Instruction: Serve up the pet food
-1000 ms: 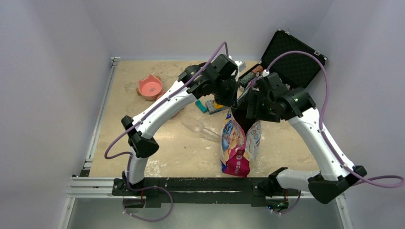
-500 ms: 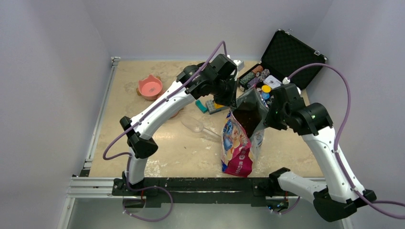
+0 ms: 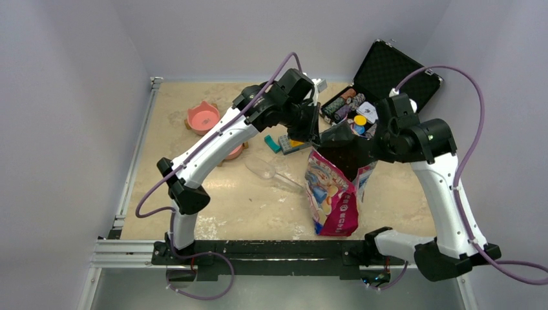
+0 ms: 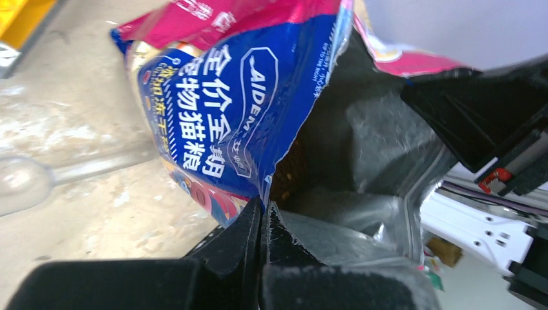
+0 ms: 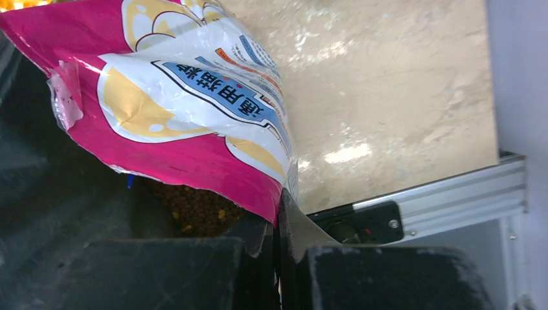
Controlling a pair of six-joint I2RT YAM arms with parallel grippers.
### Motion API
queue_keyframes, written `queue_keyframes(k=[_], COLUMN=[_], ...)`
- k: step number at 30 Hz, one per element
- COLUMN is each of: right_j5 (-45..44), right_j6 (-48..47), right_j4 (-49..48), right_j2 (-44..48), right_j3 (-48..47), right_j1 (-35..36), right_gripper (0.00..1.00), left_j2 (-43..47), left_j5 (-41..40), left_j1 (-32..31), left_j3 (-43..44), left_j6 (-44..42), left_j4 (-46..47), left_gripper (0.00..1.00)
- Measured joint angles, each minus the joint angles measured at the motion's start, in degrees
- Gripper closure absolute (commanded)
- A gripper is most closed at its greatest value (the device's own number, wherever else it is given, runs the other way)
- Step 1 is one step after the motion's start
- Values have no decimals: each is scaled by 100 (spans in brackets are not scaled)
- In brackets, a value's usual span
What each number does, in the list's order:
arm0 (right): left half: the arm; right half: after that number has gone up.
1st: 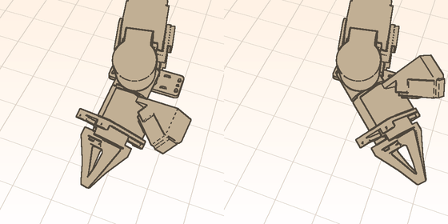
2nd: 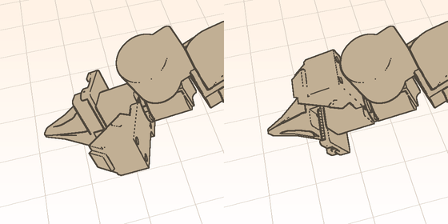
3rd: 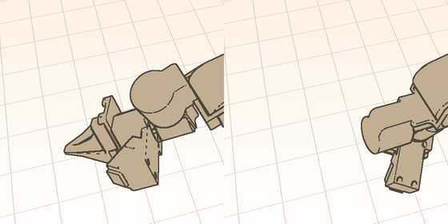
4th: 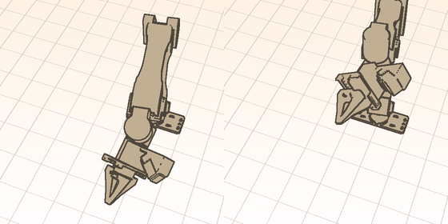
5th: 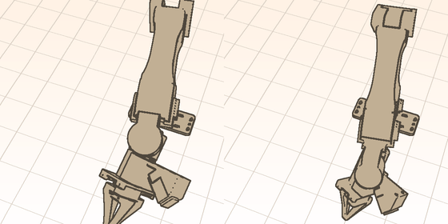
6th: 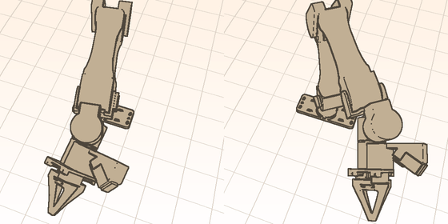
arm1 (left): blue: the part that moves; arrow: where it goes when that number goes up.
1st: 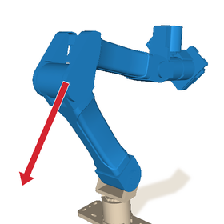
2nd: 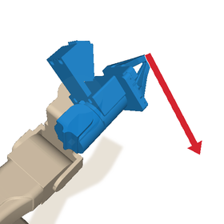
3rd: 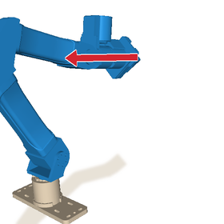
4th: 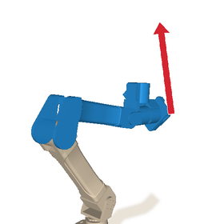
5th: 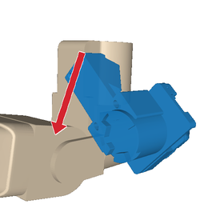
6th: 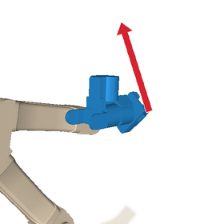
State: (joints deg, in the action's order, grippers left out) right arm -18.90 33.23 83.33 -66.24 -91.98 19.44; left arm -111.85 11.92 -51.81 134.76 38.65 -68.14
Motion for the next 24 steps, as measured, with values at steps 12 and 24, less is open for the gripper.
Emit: queue_keyframes(k=[12,24], right_j5=[109,918], right_j6=[-1261,-1360], right_j4=[-422,-1991], right_j2=[-256,232], right_j3=[-487,890], right_j1=[0,1141], right_gripper=[100,100], left_j2=[-131,3193], left_j5=[588,-111], left_j1=[140,887], left_j3=[-734,-4437], left_j6=[247,378], left_j4=[776,1010], left_gripper=[80,38])
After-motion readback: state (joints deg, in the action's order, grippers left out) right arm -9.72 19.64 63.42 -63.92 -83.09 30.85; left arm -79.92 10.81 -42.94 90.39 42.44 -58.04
